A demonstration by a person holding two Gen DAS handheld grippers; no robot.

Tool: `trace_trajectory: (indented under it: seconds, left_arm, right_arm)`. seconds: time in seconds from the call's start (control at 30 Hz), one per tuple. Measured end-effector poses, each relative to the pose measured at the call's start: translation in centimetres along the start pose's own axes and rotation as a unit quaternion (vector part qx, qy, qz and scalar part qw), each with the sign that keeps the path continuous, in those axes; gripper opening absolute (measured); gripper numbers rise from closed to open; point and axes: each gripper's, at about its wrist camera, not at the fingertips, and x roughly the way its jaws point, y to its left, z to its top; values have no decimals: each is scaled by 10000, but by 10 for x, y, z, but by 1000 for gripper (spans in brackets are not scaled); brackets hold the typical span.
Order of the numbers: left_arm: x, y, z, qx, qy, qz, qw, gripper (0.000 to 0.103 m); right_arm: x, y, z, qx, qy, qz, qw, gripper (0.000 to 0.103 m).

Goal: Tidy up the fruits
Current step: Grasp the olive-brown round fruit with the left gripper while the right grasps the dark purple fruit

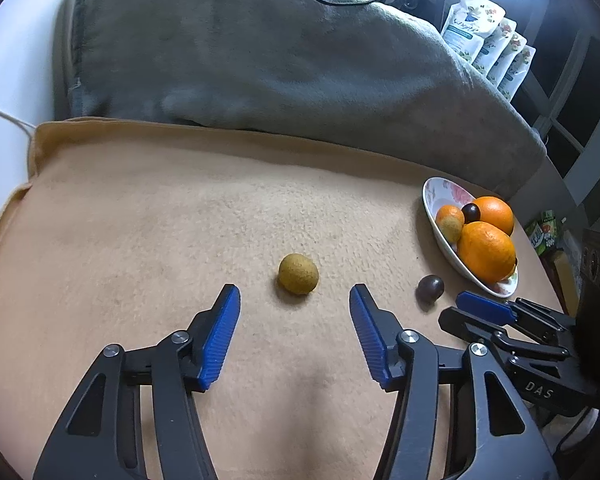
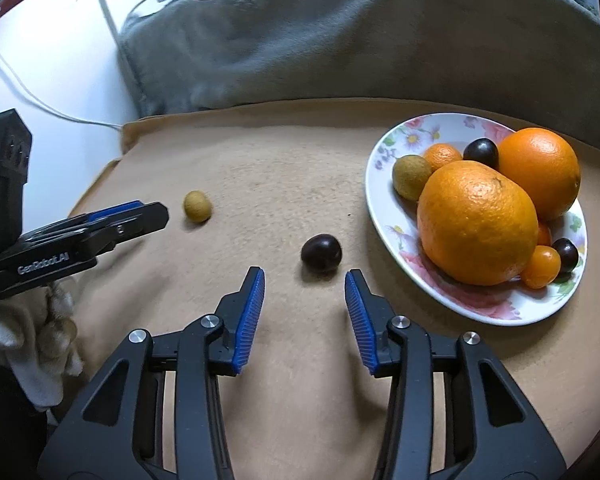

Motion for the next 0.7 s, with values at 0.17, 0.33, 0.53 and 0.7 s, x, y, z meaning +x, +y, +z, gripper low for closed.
trace_trajectory:
  seconds: [0.17,0.33,0.53,0.7]
  left_arm:
    - [9,1,2,67,93,-35,9999,54]
    - [17,1,6,150,168,-43,9997,52]
    - [29,2,10,188,263,-46,9995,46]
    - [34,-1,11,253,316,-55,9992,45]
  right_arm:
    - [5,-2,2,72,-10,-91,9999,43]
    - [12,-2,5,99,18,-127,9999,41]
    - [19,0,7,104,54,-166,9998,37]
    - [21,0,7,80,48,-241,9997,37]
